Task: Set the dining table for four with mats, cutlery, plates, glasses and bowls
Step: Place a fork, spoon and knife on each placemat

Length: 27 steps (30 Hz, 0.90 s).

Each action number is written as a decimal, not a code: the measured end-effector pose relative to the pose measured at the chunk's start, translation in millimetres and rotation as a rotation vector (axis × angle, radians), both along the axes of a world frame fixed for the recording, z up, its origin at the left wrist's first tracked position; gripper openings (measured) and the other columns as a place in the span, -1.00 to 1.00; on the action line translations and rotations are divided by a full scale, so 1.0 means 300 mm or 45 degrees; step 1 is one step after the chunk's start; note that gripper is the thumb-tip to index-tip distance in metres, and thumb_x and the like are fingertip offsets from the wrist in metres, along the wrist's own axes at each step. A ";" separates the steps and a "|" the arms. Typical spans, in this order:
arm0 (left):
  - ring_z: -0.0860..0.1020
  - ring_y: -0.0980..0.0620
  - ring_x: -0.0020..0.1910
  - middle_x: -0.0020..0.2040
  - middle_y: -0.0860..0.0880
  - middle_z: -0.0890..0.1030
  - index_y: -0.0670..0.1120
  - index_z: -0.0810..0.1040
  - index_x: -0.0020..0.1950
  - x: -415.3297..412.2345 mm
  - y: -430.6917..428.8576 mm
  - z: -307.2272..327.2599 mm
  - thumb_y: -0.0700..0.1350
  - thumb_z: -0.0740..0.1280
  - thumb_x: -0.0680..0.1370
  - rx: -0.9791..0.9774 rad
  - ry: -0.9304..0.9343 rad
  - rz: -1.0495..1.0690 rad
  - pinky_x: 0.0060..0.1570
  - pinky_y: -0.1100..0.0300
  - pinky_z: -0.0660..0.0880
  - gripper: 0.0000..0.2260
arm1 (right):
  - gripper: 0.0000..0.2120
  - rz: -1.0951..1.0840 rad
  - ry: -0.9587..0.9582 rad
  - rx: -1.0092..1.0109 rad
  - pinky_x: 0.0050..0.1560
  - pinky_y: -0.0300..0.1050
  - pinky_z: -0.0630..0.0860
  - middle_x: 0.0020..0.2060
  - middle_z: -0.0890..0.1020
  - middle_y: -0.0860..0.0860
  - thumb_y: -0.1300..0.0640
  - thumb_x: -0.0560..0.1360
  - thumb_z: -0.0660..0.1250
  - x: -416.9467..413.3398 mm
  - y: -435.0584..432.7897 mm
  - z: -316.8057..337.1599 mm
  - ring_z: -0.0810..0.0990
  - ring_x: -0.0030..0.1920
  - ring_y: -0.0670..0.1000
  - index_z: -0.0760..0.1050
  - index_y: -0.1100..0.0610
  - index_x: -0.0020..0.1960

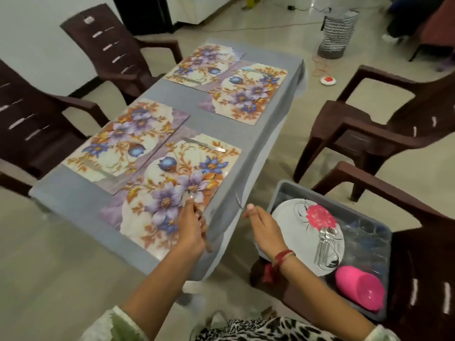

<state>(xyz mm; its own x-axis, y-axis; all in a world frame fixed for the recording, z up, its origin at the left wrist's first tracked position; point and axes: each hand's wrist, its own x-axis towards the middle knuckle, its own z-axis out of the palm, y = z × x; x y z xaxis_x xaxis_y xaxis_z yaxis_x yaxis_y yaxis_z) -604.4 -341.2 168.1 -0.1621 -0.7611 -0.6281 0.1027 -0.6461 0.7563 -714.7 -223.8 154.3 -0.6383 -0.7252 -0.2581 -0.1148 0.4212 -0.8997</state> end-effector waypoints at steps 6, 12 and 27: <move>0.10 0.16 -0.65 -0.54 0.07 0.20 -0.01 0.27 -0.32 0.231 -0.104 -0.006 0.08 0.11 0.65 0.019 0.098 0.058 -0.68 0.34 0.03 -0.64 | -0.75 0.108 0.060 0.061 -0.12 -0.12 0.39 -0.24 0.53 -0.09 0.14 0.63 0.09 0.127 -0.162 -0.041 0.48 -0.18 -0.04 0.48 0.00 -0.13; 0.09 0.17 -0.64 -0.42 0.00 0.20 -0.03 0.27 -0.29 0.365 -0.182 0.011 -0.01 0.06 0.66 -0.071 0.066 0.091 -0.67 0.34 0.05 -0.68 | -0.79 0.340 -0.050 0.096 -0.20 -0.13 0.38 -0.33 0.48 -0.01 0.24 0.61 0.12 0.161 -0.322 -0.030 0.44 -0.28 -0.01 0.54 0.20 -0.04; 0.24 0.13 -0.60 -0.48 0.03 0.35 -0.06 0.36 -0.28 0.170 -0.529 -0.056 -0.13 0.08 0.62 -0.063 0.069 0.326 -0.60 0.32 0.14 -0.73 | -0.87 0.643 0.271 0.343 -0.16 -0.21 0.37 -0.30 0.55 0.02 0.27 0.52 0.28 -0.277 -0.995 -0.108 0.48 -0.21 0.02 0.61 0.26 -0.09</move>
<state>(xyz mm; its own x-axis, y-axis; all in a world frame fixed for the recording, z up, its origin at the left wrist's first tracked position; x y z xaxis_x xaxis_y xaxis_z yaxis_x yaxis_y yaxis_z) -553.4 -500.0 151.4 0.0073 -0.8114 -0.5845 0.2994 -0.5559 0.7754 -797.8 -522.4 121.9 -0.2906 -0.8787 -0.3787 -0.5254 0.4773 -0.7044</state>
